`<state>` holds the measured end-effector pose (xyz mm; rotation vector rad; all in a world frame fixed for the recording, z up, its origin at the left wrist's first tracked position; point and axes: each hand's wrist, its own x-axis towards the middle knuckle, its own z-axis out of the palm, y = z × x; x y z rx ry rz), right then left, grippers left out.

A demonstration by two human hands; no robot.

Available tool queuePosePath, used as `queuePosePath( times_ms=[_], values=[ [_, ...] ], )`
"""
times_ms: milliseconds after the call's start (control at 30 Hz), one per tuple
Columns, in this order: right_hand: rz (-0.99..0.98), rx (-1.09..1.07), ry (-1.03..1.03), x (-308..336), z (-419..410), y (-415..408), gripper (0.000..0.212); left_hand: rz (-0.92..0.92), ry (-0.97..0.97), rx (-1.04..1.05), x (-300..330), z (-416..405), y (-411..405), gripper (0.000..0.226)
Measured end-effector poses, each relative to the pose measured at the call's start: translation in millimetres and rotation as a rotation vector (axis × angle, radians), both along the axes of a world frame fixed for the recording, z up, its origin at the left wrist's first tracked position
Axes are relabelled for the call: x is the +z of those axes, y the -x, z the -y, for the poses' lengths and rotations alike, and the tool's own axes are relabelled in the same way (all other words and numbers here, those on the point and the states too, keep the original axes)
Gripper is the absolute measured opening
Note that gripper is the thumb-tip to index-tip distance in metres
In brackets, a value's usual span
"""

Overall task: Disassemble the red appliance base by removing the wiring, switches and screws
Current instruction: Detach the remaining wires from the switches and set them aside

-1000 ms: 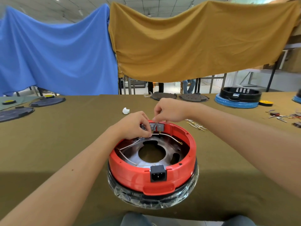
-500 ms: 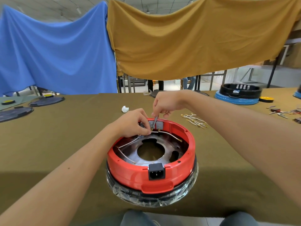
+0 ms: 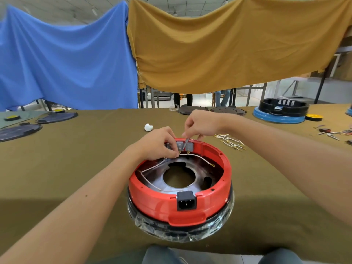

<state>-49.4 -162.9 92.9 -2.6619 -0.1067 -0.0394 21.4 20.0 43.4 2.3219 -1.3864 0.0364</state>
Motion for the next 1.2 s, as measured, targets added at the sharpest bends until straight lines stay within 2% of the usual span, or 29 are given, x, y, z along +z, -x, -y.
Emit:
queuePosePath(
  times_ms=[233,400,533,667,833,1200],
  values=[
    [0.187,-0.032,-0.048,-13,6,28,0.024,0.026,-0.02,-0.009,-2,1,-2,0.005],
    [0.26,-0.139,-0.086,-24,7,46,0.019,0.008,0.01,0.007,-1,0,-1,0.004],
    [0.308,-0.161,0.012,-26,6,48,0.02,0.015,-0.016,-0.024,8,-2,2,0.015],
    [0.309,-0.148,0.064,-30,3,46,0.02,0.072,-0.155,-0.068,15,5,7,0.016],
    [0.308,-0.105,0.15,-32,-1,48,0.018,0.111,-0.133,-0.085,4,12,10,0.002],
    [0.226,-0.074,0.29,-17,-10,42,0.019,0.064,-0.08,0.016,0,12,14,0.008]
  ],
)
